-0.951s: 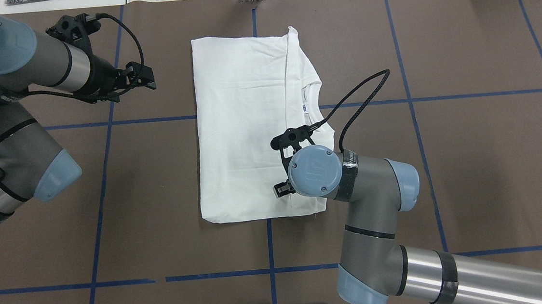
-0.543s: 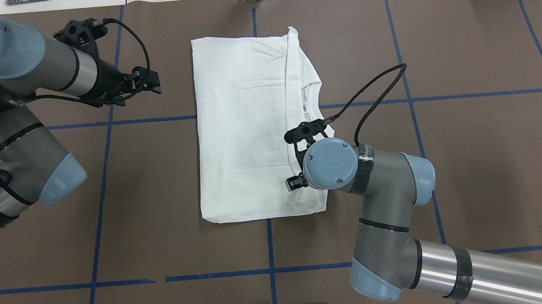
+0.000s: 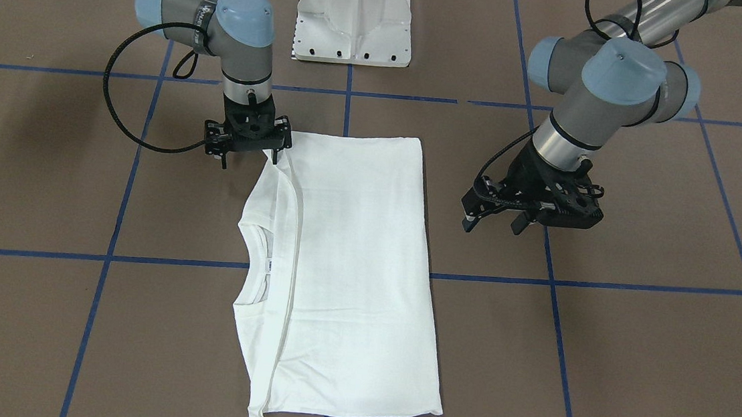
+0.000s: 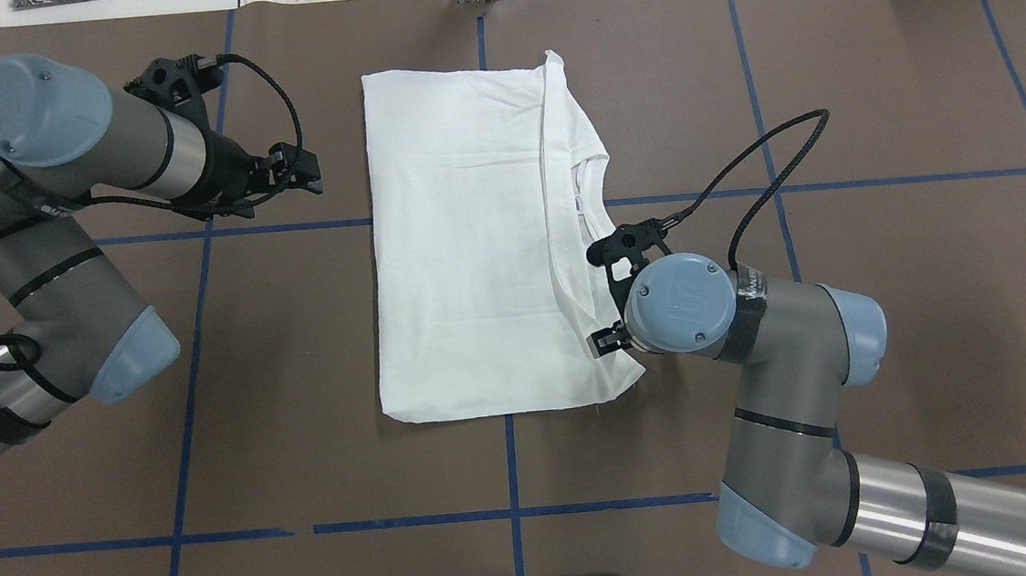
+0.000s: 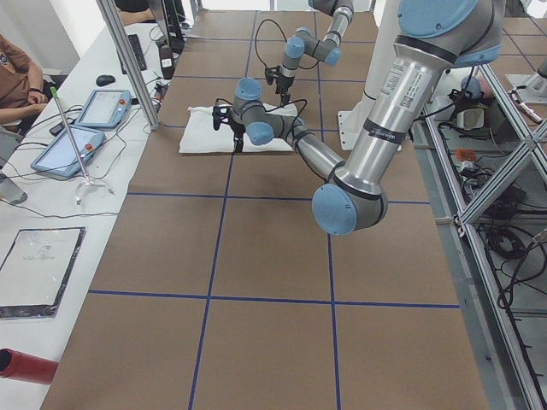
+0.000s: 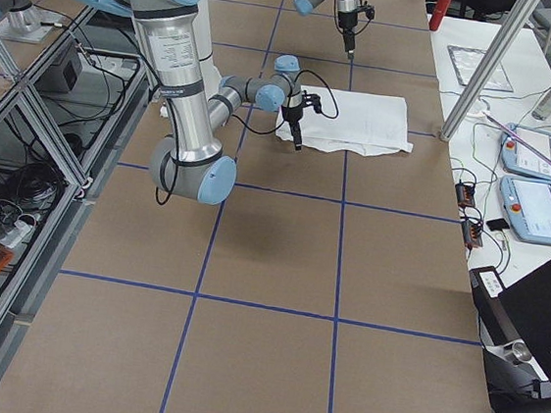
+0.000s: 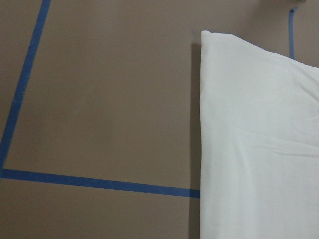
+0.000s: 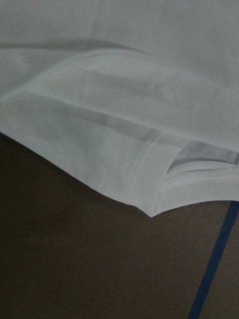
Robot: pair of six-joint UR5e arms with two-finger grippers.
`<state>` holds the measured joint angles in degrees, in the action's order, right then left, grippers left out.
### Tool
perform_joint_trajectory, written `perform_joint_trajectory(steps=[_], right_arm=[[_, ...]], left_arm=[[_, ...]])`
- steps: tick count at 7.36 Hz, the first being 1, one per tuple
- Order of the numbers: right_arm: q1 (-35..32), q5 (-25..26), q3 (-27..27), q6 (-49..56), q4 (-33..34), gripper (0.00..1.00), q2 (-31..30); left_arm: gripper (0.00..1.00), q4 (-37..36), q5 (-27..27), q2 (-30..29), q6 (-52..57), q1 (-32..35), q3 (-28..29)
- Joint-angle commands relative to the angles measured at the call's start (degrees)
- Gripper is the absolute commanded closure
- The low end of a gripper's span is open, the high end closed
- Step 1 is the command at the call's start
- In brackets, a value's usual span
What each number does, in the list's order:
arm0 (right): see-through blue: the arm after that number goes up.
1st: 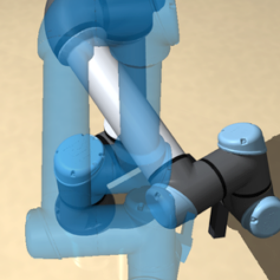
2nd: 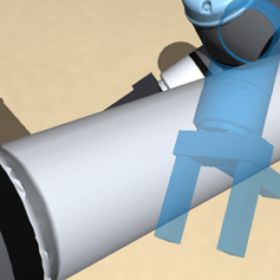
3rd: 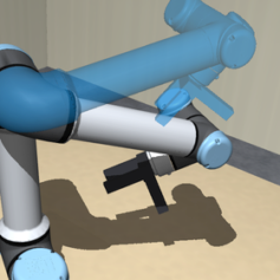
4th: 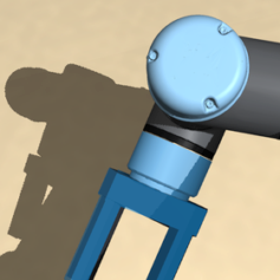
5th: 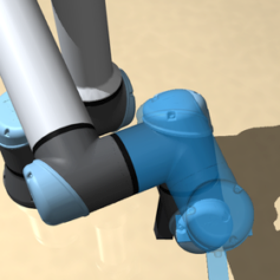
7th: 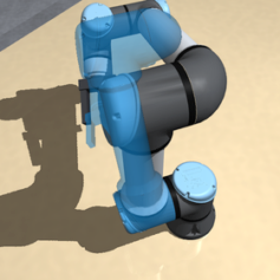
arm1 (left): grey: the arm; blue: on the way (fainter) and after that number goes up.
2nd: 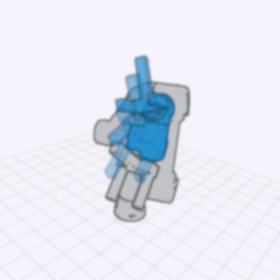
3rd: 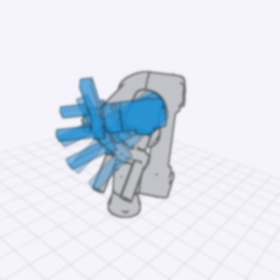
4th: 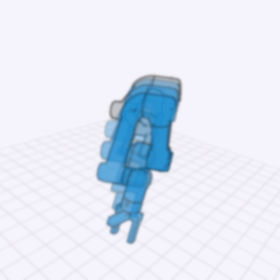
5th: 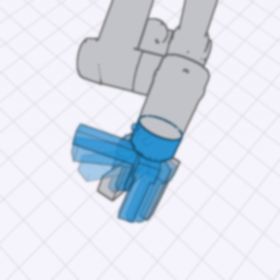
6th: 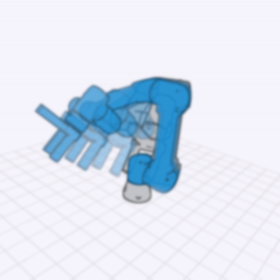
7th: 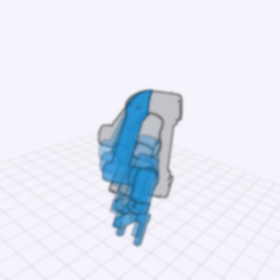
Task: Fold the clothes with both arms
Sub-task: 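Press and smooth the folded shirt near the collar with the right gripper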
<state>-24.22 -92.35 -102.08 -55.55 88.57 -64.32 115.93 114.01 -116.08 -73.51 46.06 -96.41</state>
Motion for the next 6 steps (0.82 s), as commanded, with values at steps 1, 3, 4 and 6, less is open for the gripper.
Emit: perform_joint_trajectory(steps=[1, 3, 4, 6], right_arm=[[-0.7, -0.2, -4.9, 2.9, 1.7, 0.0, -3.9], [-1.6, 0.0, -6.6, 4.7, 5.5, 0.0, -1.5], [-2.0, 0.2, -3.9, 5.6, 5.0, 0.0, 2.1], [-2.6, 0.4, 4.0, 5.6, 4.9, 0.0, 10.7]], left_arm=[[0.0, 0.0, 0.0, -0.1, -0.4, -0.4, 0.0], [0.0, 0.1, 0.0, -0.1, -0.1, -0.4, 0.0], [0.0, 0.1, 0.0, -0.1, 0.1, -0.4, 0.1], [0.0, 0.1, 0.0, -0.1, 0.5, -0.4, 0.1]])
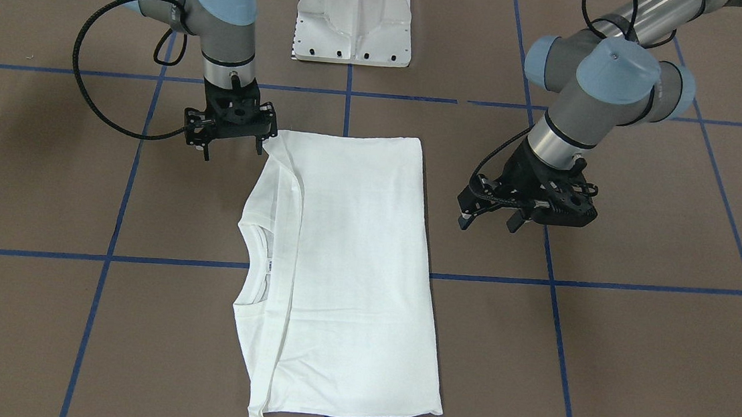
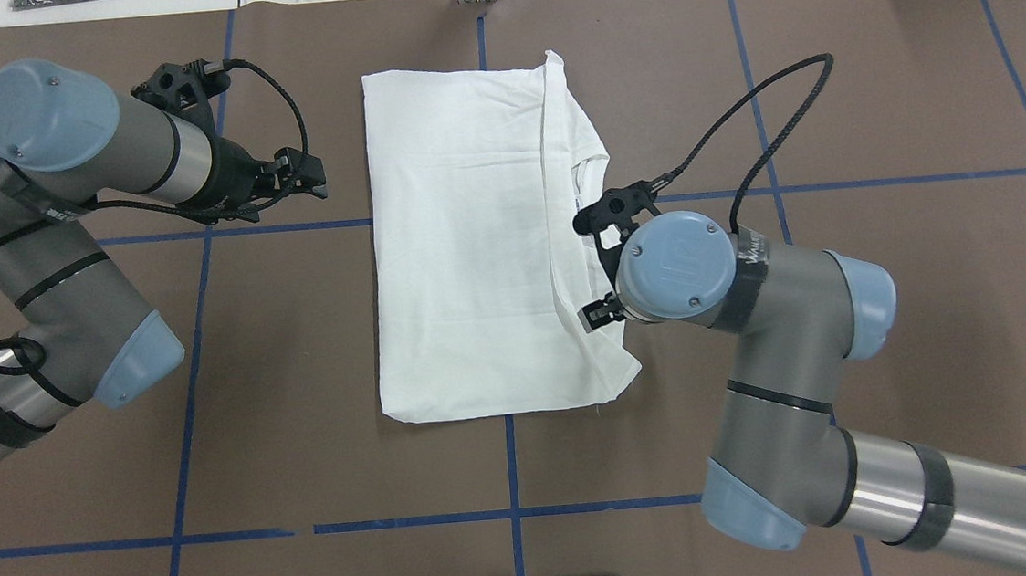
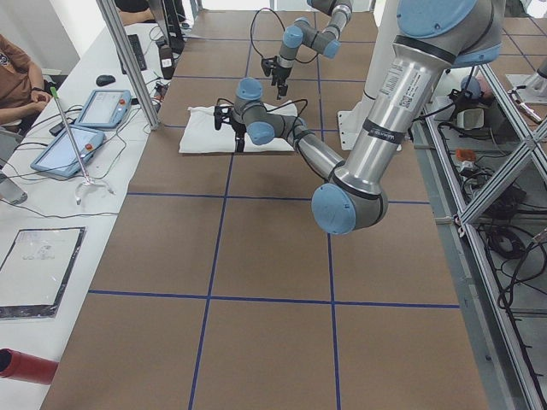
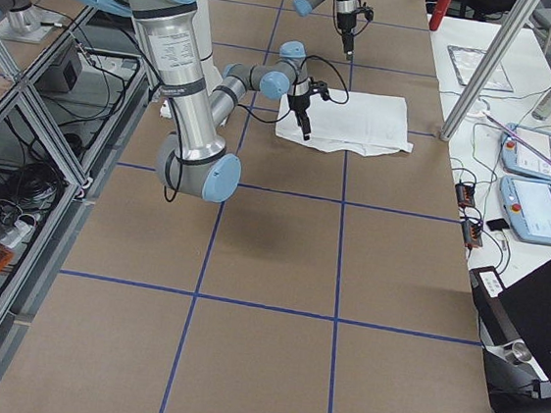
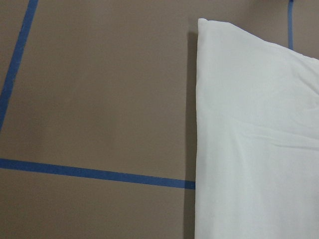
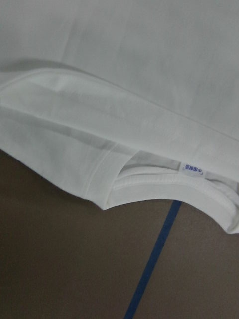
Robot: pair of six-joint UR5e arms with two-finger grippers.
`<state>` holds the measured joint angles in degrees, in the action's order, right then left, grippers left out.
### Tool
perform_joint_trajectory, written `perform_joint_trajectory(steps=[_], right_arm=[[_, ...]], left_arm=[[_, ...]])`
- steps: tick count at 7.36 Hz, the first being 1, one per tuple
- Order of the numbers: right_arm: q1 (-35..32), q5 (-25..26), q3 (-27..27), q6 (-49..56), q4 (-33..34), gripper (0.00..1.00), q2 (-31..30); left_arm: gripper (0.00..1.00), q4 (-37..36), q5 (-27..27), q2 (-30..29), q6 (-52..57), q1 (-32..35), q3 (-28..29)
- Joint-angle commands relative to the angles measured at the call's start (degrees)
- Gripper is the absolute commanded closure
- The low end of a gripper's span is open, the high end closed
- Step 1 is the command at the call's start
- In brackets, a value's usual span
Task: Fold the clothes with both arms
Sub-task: 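Press and smooth the folded shirt near the collar with the right gripper, then raise the right gripper off the shirt while the left gripper moves toward the robot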
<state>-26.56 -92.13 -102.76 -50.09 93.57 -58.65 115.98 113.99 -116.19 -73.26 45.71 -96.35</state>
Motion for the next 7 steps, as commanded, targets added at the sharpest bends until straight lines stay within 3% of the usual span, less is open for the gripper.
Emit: perform_joint_trajectory(steps=[1, 2, 3, 7], right_arm=[[-0.2, 0.3, 8.7, 0.2, -3.7, 0.0, 6.8], [-0.2, 0.3, 12.1, 0.3, -8.4, 0.0, 6.8], [-0.2, 0.3, 13.4, 0.3, -9.1, 0.0, 6.8], [-0.2, -0.3, 12.7, 0.3, -8.4, 0.0, 4.8]], left_arm=[[0.0, 0.0, 0.0, 0.0, 0.7, 0.0, 0.0], [0.0, 0.0, 0.0, 0.0, 0.7, 0.0, 0.0], [0.0, 0.0, 0.0, 0.0, 0.7, 0.0, 0.0], [0.0, 0.0, 0.0, -0.1, 0.7, 0.0, 0.0]])
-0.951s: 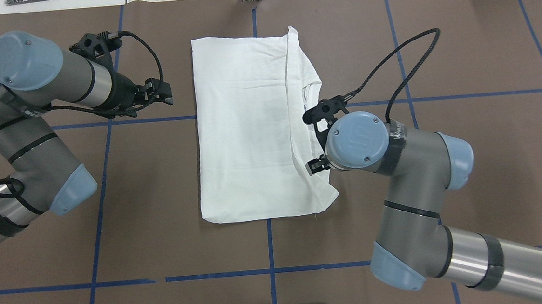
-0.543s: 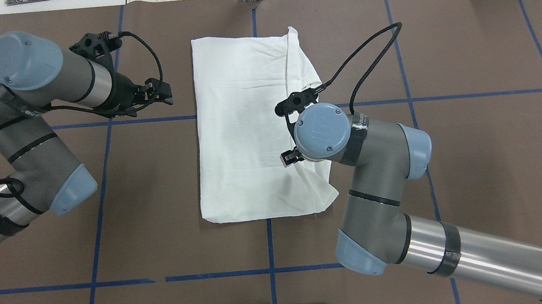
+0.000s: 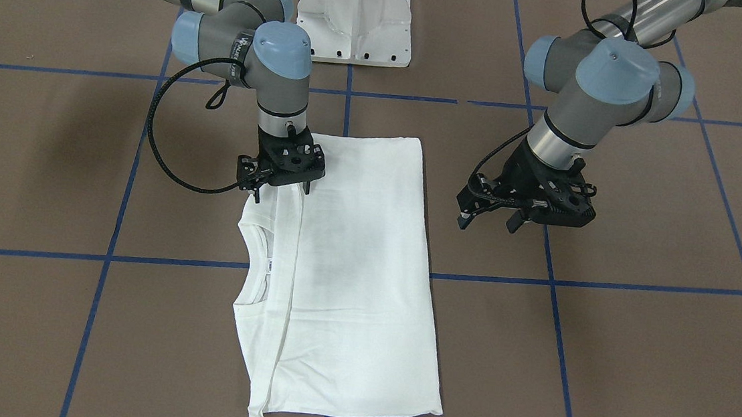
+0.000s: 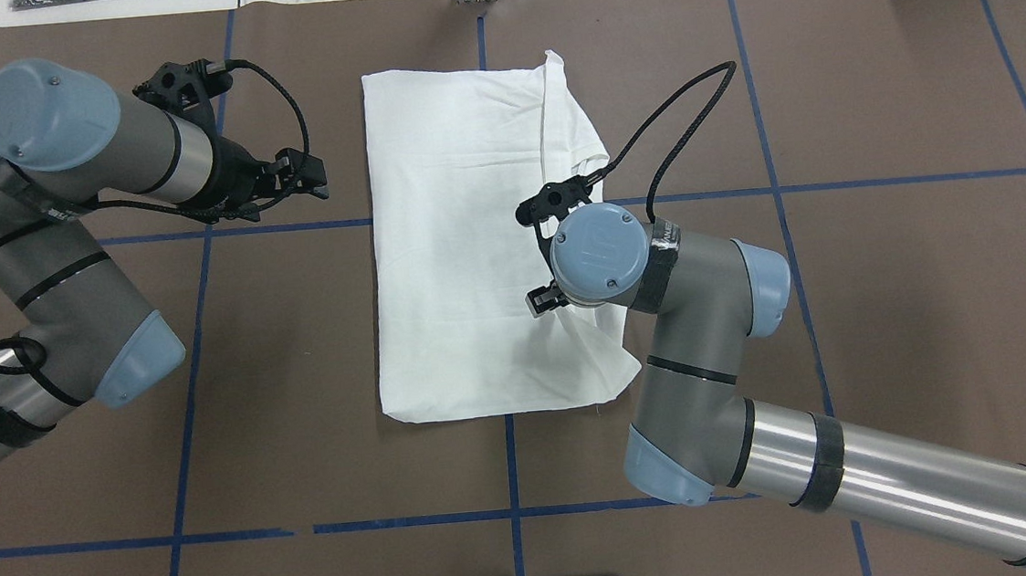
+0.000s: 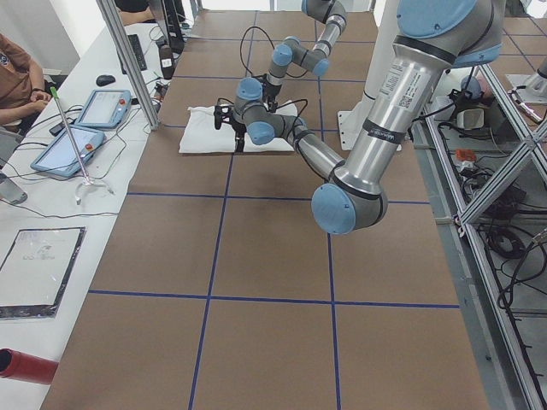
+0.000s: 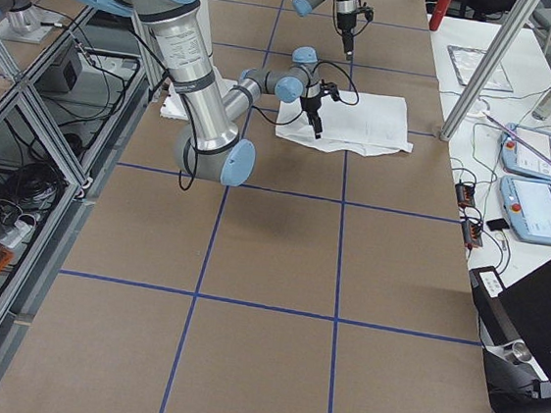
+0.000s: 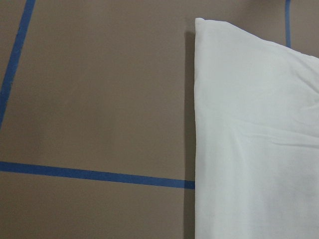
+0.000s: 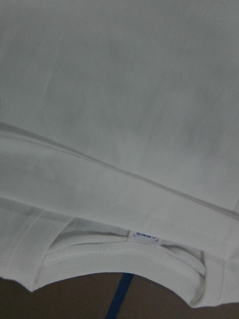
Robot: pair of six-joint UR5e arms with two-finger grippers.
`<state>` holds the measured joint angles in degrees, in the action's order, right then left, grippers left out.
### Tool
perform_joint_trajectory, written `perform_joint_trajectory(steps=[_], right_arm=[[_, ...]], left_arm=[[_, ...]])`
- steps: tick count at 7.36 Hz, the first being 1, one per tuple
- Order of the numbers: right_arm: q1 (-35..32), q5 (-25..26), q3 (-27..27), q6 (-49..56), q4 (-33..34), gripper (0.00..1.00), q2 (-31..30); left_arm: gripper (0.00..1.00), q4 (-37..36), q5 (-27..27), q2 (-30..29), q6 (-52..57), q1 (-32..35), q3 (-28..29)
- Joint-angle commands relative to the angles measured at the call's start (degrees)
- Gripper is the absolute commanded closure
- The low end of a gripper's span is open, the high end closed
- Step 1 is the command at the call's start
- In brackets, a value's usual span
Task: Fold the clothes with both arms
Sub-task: 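Raise the right gripper off the shirt while the left gripper moves toward the robot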
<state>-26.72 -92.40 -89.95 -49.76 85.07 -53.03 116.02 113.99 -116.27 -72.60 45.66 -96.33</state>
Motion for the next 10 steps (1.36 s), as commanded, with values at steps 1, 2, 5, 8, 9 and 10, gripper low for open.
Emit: perform_joint_trajectory(steps=[1, 2, 5, 8, 9, 10], right_arm=[[0.0, -0.1, -0.1, 0.0, 0.1, 0.0, -1.3], [-0.2, -0.3, -0.1, 0.0, 0.1, 0.0, -1.7], [-5.1, -3.7, -7.9, 5.5, 3.4, 0.0, -8.7], [-6.2, -4.8, -10.9, 6.1, 4.6, 0.0, -10.1], [-7.3, -6.5, -10.9, 6.0, 4.0, 0.0, -9.3], [-7.8, -9.5, -12.8, 5.4, 3.8, 0.0, -9.3]], left_arm=[[0.0, 0.0, 0.0, -0.2, -0.1, 0.0, 0.0], [0.0, 0.0, 0.0, -0.4, -0.2, 0.0, 0.1], [0.0, -0.1, 0.0, -1.3, -1.0, 0.0, 0.0], [0.0, -0.3, 0.2, -1.3, -1.2, -0.2, -0.1], [0.0, -0.4, 0.3, -1.3, -1.1, -0.2, -0.1], [0.0, -0.2, 0.5, -1.3, -1.3, -0.6, -0.2]])
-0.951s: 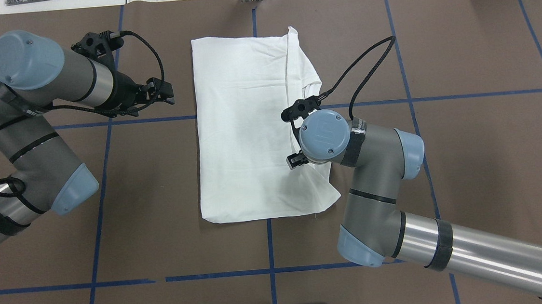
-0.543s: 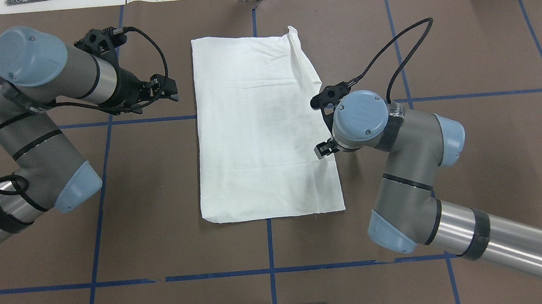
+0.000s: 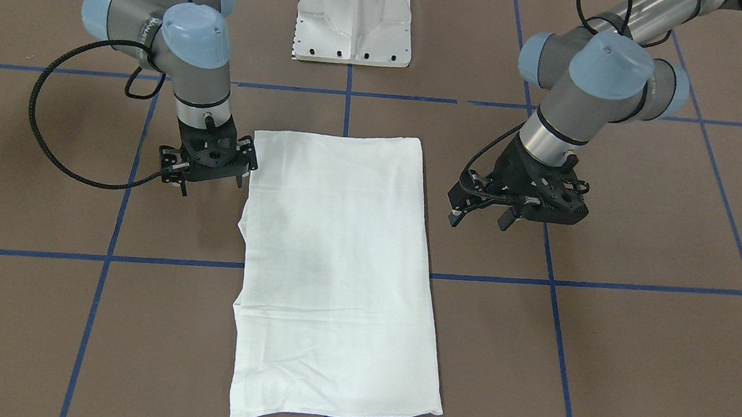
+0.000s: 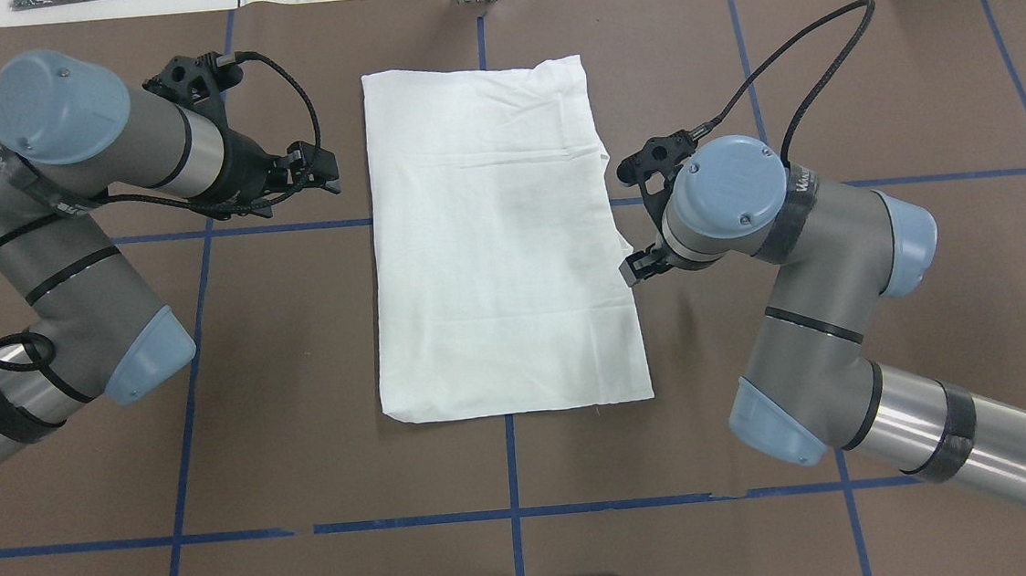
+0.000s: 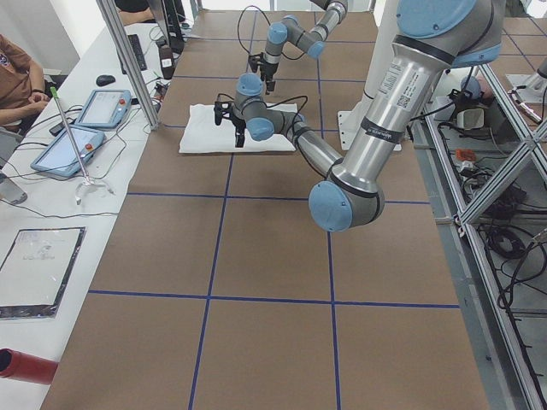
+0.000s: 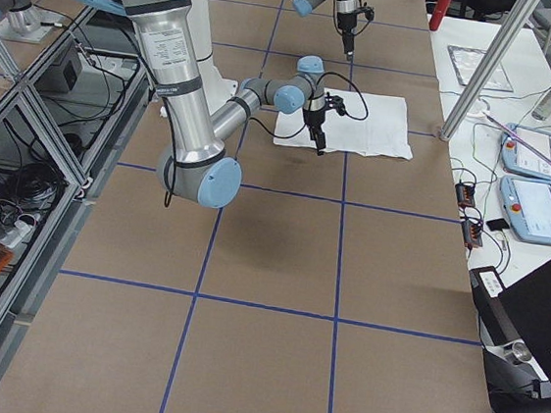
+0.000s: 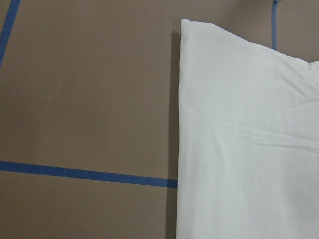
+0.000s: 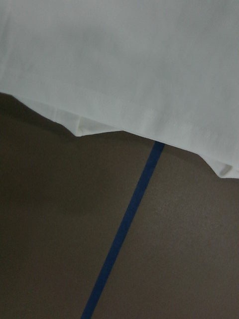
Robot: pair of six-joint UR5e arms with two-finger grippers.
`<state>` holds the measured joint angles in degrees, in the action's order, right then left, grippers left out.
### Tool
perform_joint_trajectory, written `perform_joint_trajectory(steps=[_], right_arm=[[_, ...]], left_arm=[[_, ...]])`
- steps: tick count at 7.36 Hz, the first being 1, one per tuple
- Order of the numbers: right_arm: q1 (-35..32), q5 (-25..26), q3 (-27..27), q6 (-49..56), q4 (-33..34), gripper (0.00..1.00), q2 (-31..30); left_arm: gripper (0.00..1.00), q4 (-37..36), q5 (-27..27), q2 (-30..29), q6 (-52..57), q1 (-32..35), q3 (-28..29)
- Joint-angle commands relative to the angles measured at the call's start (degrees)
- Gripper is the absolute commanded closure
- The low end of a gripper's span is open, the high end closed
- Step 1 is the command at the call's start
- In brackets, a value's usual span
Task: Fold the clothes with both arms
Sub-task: 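Raise the right gripper off the shirt while the left gripper moves toward the robot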
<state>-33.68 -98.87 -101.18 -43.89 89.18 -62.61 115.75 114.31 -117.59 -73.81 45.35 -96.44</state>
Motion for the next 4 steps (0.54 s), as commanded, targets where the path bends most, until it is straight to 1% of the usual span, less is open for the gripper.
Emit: perform_joint_trajectory(steps=[1, 2, 3, 4], right_arm=[[-0.9, -5.3, -3.4, -1.0, -0.2, 0.0, 0.3], [-0.9, -8.5, -4.9, -3.1, -0.2, 0.0, 0.0], [-0.9, -9.3, -5.9, -8.7, -0.3, 0.0, -0.1], [-0.8, -10.4, -7.9, -10.7, -0.2, 0.0, -0.2]], left_arm=[[0.0, 0.1, 0.2, 0.3, -3.8, -3.3, -0.8], [0.0, 0.1, -0.2, 0.3, -11.8, -7.3, -1.3], [0.0, -0.1, -1.4, 0.6, -16.8, -11.0, -2.0], [0.0, -0.3, -3.9, 0.7, -21.8, -14.2, -2.8]])
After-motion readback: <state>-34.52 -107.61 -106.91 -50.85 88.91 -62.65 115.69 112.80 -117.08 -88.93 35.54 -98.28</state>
